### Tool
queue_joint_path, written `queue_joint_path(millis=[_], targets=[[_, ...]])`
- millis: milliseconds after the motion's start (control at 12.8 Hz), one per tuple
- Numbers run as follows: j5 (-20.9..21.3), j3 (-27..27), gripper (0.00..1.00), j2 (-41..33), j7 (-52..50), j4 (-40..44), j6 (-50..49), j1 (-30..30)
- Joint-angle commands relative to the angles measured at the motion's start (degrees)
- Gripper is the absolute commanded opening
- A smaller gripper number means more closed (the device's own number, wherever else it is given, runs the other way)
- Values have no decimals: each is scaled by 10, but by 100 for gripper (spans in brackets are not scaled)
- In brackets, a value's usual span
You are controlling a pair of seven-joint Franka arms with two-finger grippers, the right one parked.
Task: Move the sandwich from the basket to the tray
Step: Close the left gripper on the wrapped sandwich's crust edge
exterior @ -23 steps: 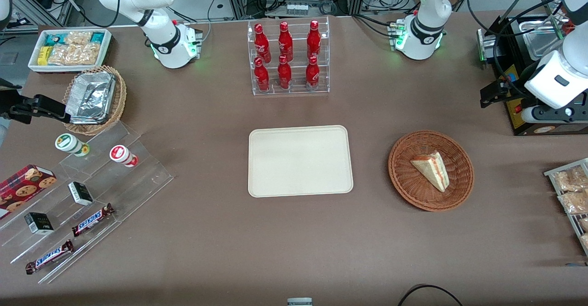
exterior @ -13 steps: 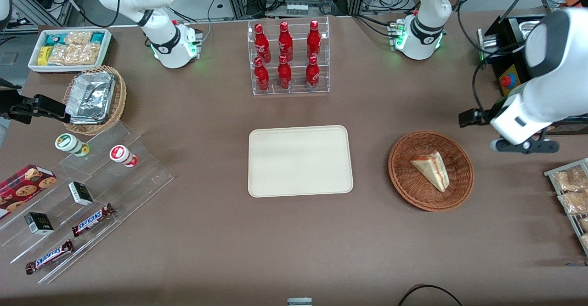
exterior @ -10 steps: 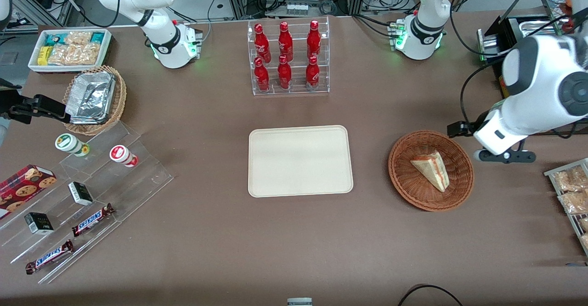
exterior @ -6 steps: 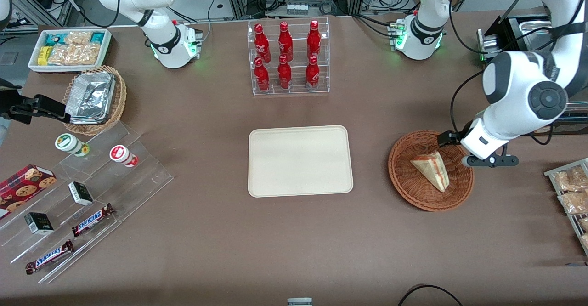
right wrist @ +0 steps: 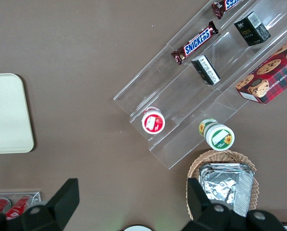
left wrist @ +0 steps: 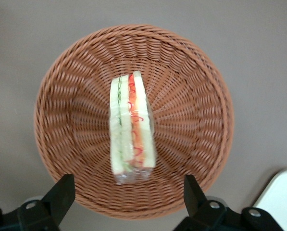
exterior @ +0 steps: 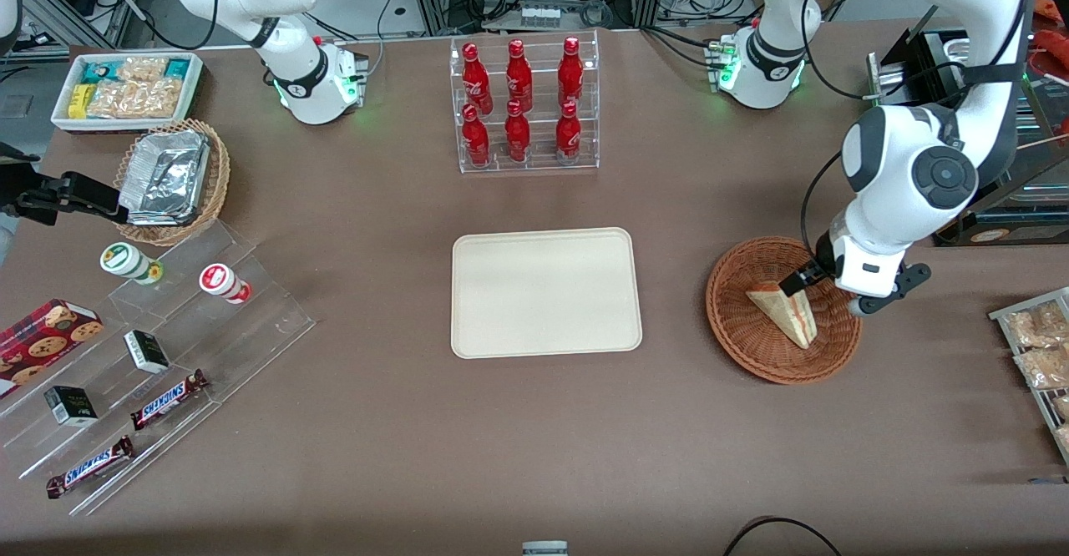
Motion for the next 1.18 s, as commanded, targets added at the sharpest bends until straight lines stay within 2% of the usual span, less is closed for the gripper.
queue_joint_path(millis=[0, 471, 941, 1020, 1098], targets=[[3, 6, 100, 1, -119, -33, 69, -10], [3, 7, 100, 41, -128, -33, 74, -10], [21, 9, 100, 84, -123, -33, 115, -6], [21, 9, 81, 84, -123, -33, 114, -6], [21, 9, 19, 84, -121, -34, 112, -6]])
